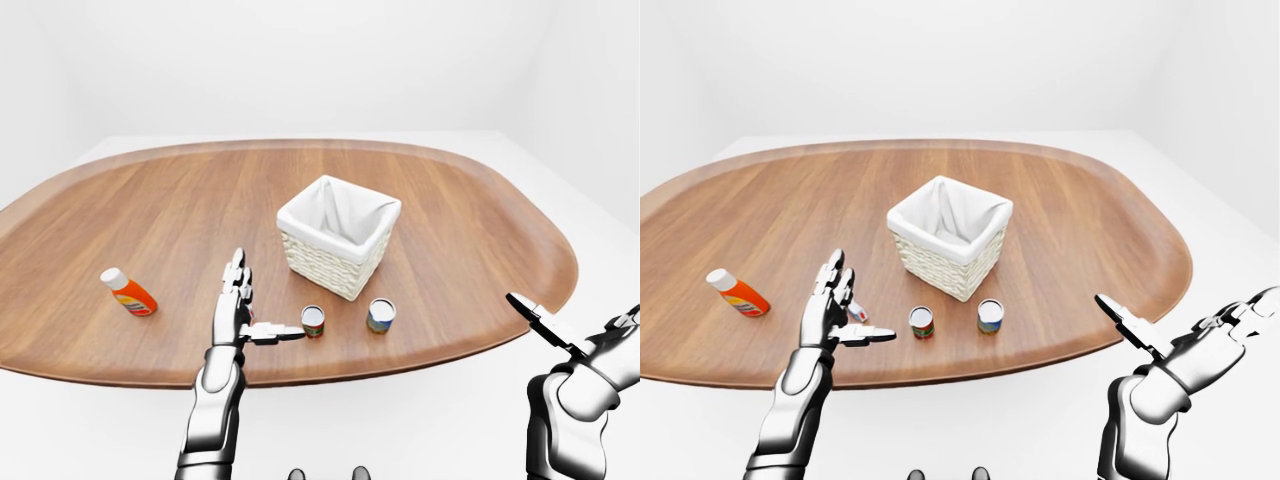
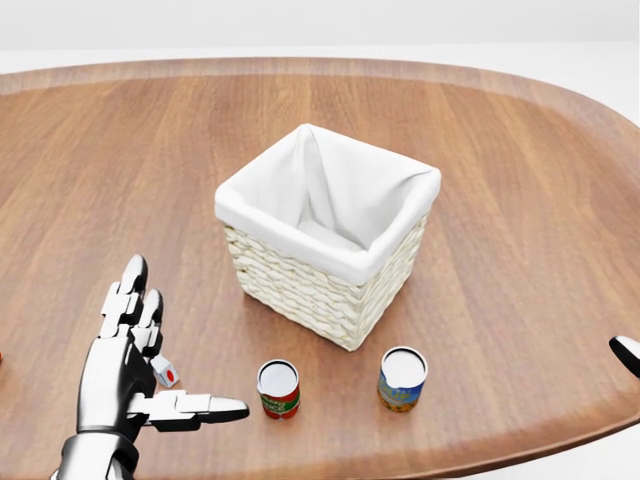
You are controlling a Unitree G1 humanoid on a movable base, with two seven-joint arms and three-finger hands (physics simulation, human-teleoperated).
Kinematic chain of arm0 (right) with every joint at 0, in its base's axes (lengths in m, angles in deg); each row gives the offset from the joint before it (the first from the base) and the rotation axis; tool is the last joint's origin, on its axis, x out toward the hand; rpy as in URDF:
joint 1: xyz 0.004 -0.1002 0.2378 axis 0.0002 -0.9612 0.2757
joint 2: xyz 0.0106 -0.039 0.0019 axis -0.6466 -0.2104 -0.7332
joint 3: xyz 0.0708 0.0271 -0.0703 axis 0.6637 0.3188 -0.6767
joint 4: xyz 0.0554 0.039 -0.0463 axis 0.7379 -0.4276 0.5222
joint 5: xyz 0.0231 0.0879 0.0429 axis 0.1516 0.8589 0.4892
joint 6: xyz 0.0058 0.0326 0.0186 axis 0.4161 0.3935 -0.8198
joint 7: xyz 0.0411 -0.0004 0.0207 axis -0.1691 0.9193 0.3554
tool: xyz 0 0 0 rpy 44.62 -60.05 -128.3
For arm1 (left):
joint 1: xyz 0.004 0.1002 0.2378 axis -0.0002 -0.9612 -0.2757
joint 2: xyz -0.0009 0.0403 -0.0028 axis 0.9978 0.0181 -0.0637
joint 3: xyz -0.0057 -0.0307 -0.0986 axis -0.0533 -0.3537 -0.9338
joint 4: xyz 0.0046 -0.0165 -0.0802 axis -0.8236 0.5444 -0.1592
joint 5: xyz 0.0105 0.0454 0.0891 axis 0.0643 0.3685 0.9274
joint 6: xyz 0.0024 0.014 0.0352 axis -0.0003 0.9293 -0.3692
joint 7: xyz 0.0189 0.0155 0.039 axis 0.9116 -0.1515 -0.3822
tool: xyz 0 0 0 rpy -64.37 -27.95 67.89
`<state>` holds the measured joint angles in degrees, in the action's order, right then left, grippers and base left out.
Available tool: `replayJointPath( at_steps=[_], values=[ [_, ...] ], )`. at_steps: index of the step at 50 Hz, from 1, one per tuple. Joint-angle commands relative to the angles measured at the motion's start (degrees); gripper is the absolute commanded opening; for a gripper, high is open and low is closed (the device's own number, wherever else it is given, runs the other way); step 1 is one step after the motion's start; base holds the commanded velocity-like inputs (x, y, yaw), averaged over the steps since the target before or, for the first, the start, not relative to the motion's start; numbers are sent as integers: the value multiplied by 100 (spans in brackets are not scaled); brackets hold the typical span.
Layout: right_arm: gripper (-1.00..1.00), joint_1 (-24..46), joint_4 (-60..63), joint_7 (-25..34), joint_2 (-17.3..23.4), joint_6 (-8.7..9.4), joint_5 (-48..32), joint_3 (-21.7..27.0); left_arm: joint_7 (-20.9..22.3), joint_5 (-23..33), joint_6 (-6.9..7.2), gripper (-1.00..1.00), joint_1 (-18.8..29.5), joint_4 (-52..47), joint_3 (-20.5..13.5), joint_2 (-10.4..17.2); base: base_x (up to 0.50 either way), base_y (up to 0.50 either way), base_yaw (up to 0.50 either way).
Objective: Pick up the alphabet soup and the cream cheese box, and put them in the basket.
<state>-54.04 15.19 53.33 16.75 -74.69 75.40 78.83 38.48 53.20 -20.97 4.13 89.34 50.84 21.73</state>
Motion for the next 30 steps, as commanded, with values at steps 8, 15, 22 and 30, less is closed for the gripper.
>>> replayJointPath(
  at_steps=[8, 15, 22, 30],
  values=[
    [100, -6, 1, 0, -4, 0, 13, 17, -51, -81, 63, 100, -16, -58, -32, 0, 20, 0, 0],
    [100, 9, 0, 0, 1, 0, 9, 14, -54, -120, 59, 100, 22, -18, -51, 5, 20, 0, 0],
    [100, 4, 27, 0, 3, 0, -4, 6, -50, -141, 29, 100, 33, 31, -57, 10, 20, 0, 0],
    [100, 15, -10, 0, 6, 0, 2, 13, -43, -161, -10, 100, 74, 127, -74, 18, 20, 0, 0]
  ],
)
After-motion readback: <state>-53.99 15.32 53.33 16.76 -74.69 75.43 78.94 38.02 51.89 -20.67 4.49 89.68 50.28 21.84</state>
